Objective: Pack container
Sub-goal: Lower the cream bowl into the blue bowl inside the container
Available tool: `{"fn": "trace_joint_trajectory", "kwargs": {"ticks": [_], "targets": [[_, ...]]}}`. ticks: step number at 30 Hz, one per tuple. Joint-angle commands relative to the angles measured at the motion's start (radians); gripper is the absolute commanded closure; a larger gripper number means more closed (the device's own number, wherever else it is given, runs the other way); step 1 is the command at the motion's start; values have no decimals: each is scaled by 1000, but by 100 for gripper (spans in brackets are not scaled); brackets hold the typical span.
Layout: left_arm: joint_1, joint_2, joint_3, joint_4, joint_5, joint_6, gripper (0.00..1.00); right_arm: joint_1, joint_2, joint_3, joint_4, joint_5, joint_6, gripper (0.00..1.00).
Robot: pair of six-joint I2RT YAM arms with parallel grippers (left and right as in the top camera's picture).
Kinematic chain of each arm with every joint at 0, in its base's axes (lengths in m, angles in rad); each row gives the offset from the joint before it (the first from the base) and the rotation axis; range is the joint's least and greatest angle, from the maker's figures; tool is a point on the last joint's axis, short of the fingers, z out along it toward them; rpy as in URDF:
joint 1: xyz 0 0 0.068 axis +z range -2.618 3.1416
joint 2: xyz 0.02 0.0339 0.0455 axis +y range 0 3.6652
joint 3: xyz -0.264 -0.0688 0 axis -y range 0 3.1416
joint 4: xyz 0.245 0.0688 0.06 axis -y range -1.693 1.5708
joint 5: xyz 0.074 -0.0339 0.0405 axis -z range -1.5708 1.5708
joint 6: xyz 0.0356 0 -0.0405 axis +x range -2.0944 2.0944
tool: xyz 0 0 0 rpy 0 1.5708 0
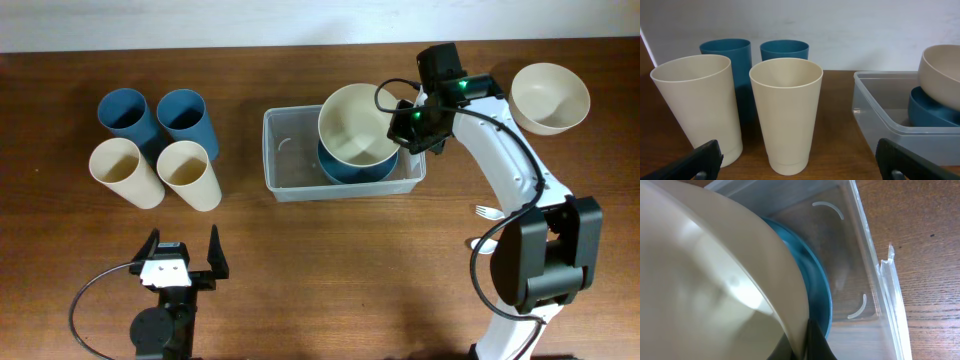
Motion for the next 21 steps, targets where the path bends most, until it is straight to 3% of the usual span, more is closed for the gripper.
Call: {"fn": "trace_joint_trajectory", "kwargs": {"ticks": [1, 21], "targets": [[6, -8, -2, -8, -2, 12, 0, 2, 11, 26, -3, -3, 9, 96], [6, -8, -2, -8, -2, 13, 0, 2, 11, 26, -34, -41, 8, 91]]}}
